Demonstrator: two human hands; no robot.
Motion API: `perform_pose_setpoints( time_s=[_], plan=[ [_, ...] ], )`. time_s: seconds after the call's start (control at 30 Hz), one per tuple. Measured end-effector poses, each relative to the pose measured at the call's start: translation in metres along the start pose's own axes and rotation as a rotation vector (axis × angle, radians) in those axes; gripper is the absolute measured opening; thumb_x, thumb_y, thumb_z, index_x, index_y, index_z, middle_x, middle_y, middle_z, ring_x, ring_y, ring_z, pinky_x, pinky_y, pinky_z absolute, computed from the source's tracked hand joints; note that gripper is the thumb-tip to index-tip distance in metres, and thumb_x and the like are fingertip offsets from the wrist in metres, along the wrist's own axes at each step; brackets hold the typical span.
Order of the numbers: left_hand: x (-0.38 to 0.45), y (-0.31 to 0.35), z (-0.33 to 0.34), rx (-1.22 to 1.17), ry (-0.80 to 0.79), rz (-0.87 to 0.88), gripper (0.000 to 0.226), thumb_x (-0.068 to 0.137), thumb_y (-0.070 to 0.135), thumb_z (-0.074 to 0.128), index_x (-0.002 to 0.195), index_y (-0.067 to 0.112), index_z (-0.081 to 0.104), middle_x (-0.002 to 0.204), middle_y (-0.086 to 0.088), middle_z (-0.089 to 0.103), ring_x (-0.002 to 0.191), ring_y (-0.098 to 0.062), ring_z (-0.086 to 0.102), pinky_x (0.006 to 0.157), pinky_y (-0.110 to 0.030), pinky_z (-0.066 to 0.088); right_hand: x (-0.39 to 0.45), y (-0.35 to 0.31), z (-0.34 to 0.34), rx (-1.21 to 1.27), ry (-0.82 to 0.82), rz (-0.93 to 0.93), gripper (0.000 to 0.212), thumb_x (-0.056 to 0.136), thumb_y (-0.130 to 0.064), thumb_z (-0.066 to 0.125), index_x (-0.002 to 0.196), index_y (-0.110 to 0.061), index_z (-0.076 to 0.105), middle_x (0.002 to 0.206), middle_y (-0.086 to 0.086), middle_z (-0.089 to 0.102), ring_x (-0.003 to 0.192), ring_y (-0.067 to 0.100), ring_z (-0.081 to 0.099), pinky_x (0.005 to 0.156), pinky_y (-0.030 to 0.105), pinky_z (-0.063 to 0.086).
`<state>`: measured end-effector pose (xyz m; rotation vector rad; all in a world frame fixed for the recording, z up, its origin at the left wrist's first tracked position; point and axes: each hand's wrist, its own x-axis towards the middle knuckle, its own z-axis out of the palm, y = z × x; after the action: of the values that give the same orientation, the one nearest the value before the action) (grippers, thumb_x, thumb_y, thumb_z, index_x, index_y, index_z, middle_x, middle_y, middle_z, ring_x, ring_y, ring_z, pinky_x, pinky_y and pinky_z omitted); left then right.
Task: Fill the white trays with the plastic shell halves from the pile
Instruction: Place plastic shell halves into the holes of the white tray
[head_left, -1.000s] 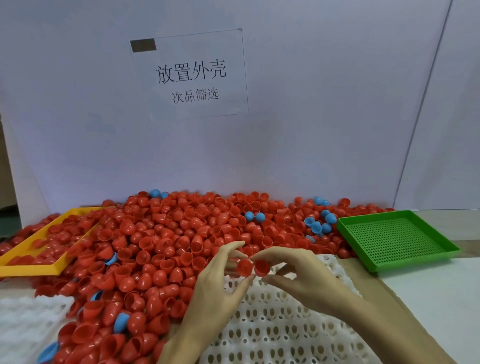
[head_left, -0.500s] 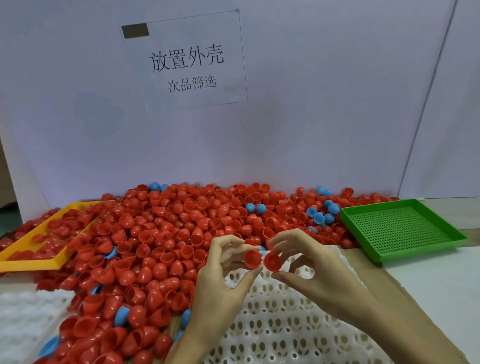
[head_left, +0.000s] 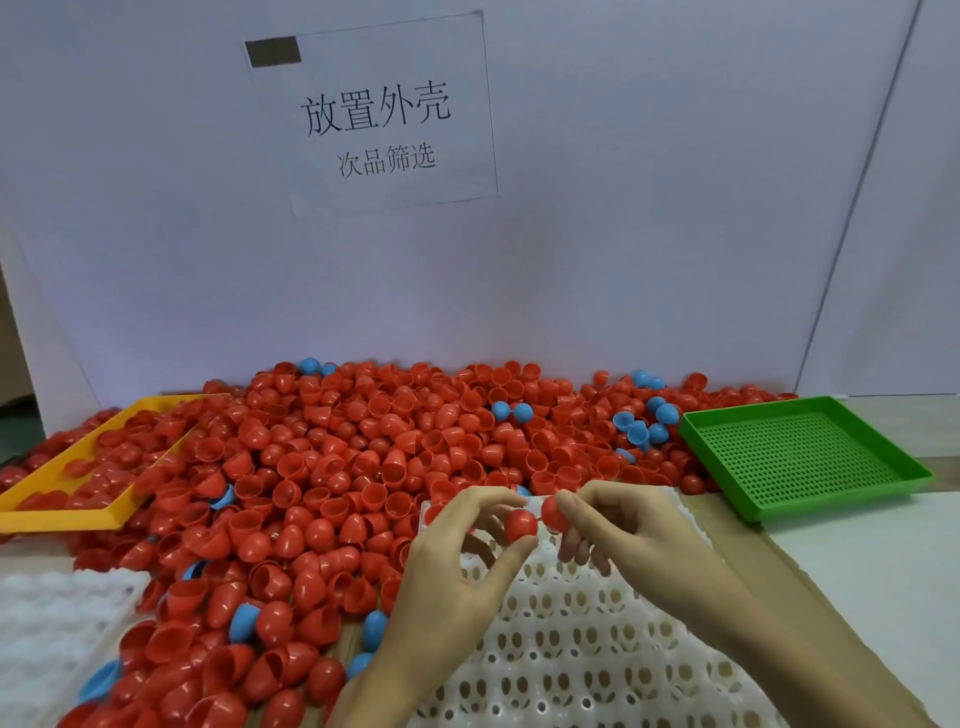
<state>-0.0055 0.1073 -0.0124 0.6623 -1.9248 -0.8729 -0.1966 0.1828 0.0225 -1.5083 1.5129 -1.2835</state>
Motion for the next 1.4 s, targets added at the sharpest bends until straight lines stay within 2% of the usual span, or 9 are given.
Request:
perform_pose_setpoints(
  time_s=[0.13, 0.23, 0.33, 0.57, 0.8, 1.0, 1.23, 1.3, 1.4],
  plan=[
    [-0.001, -0.002, 0.000, -0.108, -0.031, -0.095, 0.015, 0.098, 0.036, 0.069, 0.112, 0.043, 0.071, 0.100, 0.012, 0.076, 0.090, -0.015, 0.074, 0.080, -0.023, 0.058, 0.000, 0.000, 0.001, 0.105, 0.023, 0.018, 0.034, 0.103, -0.042, 0.052, 0.093, -0.022, 0.077, 0.085, 0.010, 0.078, 0.074, 0.016, 0.070, 0.064, 0.025, 0.054],
    [0.000, -0.002, -0.001, -0.214, -0.072, -0.176, 0.014, 0.102, 0.039, 0.060, 0.110, 0.040, 0.071, 0.093, 0.000, 0.078, 0.079, -0.017, 0.074, 0.077, -0.029, 0.060, 0.000, 0.004, 0.003, 0.074, 0.042, -0.006, 0.022, 0.097, -0.038, 0.065, 0.116, -0.026, 0.067, 0.098, 0.004, 0.075, 0.086, 0.016, 0.073, 0.069, 0.030, 0.057],
    [0.001, -0.002, -0.002, -0.344, -0.140, -0.228, 0.026, 0.107, 0.040, 0.052, 0.113, 0.027, 0.074, 0.088, -0.010, 0.076, 0.071, -0.023, 0.070, 0.071, -0.032, 0.059, -0.001, 0.006, 0.004, 0.031, 0.016, -0.045, 0.048, 0.094, -0.028, 0.076, 0.135, -0.042, 0.056, 0.112, -0.007, 0.068, 0.096, 0.019, 0.073, 0.074, 0.031, 0.060],
    [0.002, -0.002, 0.002, -0.511, -0.060, -0.301, 0.019, 0.100, 0.043, 0.065, 0.113, 0.029, 0.062, 0.094, -0.016, 0.076, 0.075, -0.031, 0.074, 0.070, -0.033, 0.059, 0.001, 0.010, 0.003, -0.056, 0.055, -0.053, 0.021, 0.088, -0.029, 0.081, 0.108, -0.025, 0.075, 0.090, 0.000, 0.079, 0.079, 0.019, 0.077, 0.068, 0.030, 0.062],
    [0.000, -0.005, 0.006, -0.233, -0.036, -0.182, 0.005, 0.091, 0.037, 0.076, 0.089, 0.033, 0.079, 0.092, 0.001, 0.079, 0.090, -0.016, 0.077, 0.082, -0.022, 0.058, 0.000, 0.020, 0.009, -0.213, 0.089, -0.088, 0.042, 0.072, -0.061, 0.083, 0.099, -0.032, 0.069, 0.084, 0.000, 0.073, 0.073, 0.016, 0.069, 0.064, 0.025, 0.057],
    [0.012, -0.012, 0.005, -0.318, 0.010, -0.281, 0.015, 0.087, 0.012, 0.085, 0.094, 0.023, 0.077, 0.095, 0.002, 0.079, 0.086, -0.016, 0.078, 0.077, -0.020, 0.059, -0.001, 0.022, 0.013, -0.329, -0.033, -0.120, 0.039, 0.079, -0.045, 0.087, 0.113, -0.035, 0.068, 0.096, -0.017, 0.068, 0.083, 0.008, 0.068, 0.070, 0.018, 0.054],
    [0.028, -0.033, 0.000, 0.241, 0.135, -0.100, 0.016, 0.086, 0.010, 0.084, 0.095, 0.023, 0.079, 0.098, 0.013, 0.073, 0.089, 0.001, 0.070, 0.075, -0.012, 0.055, -0.002, 0.024, 0.014, -0.416, 0.006, -0.048, 0.030, 0.101, -0.032, 0.067, 0.130, -0.036, 0.059, 0.097, -0.012, 0.069, 0.088, 0.002, 0.069, 0.075, 0.020, 0.057],
    [0.029, -0.039, 0.001, 0.379, 0.104, -0.093, 0.013, 0.092, 0.017, 0.080, 0.105, 0.021, 0.079, 0.117, 0.009, 0.068, 0.104, 0.001, 0.064, 0.092, -0.018, 0.055, -0.002, 0.025, 0.013, -0.423, 0.002, -0.038, 0.026, 0.103, -0.026, 0.064, 0.128, -0.034, 0.061, 0.099, -0.011, 0.069, 0.088, 0.002, 0.069, 0.075, 0.020, 0.058],
    [0.024, -0.042, 0.005, 0.587, 0.063, -0.082, 0.027, 0.101, 0.032, 0.067, 0.125, 0.022, 0.074, 0.151, 0.004, 0.046, 0.142, -0.008, 0.033, 0.122, -0.024, 0.025, -0.002, 0.025, 0.013, -0.435, 0.000, -0.031, 0.024, 0.105, -0.021, 0.060, 0.126, -0.034, 0.063, 0.098, -0.012, 0.069, 0.088, 0.001, 0.069, 0.073, 0.018, 0.056]
  ],
)
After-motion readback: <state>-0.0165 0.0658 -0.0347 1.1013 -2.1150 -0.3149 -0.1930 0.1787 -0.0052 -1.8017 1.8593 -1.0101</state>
